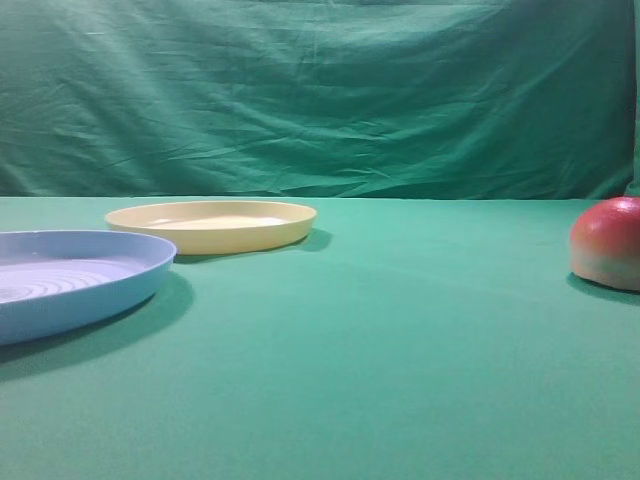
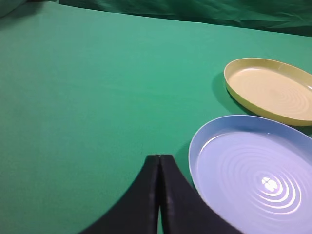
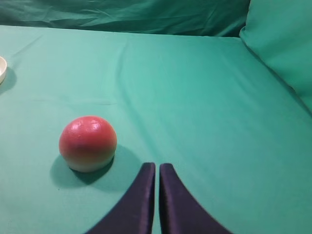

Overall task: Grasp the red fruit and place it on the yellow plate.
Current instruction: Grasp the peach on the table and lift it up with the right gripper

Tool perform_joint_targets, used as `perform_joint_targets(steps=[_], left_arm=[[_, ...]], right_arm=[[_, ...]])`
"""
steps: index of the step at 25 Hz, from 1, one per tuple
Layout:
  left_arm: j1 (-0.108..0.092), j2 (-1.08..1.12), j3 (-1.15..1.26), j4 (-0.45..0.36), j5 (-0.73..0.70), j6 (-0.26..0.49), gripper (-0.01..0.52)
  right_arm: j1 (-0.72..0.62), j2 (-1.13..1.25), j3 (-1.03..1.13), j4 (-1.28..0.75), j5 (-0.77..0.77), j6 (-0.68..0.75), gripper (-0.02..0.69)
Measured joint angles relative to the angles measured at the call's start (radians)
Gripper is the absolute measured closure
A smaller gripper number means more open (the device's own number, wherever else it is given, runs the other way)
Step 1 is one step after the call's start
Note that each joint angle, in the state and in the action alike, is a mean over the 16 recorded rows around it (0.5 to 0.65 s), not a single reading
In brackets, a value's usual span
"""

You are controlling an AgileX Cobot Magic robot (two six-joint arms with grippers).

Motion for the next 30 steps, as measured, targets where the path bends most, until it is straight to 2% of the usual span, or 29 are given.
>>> perform_joint_targets(steps=[9,15,19,30], left_arm=[[0.000,0.000,0.000,0.000,0.000,0.000,0.514],[0.000,0.000,0.000,0.000,0.000,0.000,0.514],[0.000,0.000,0.000,0.000,0.000,0.000,0.514],[0.000,0.000,0.000,0.000,0.000,0.000,0.514]], right_arm=[[0.000,0.003,-0.025,0.067,-0.172,0.012,0.665],[0.000,0.067,-0.133,0.113,-0.203,0.016,0.665],[0.000,0.169,-0.243,0.122,-0.122,0.006,0.665],[0.000,0.624,-0.549,0.142,0.274,-0.094,0.665]])
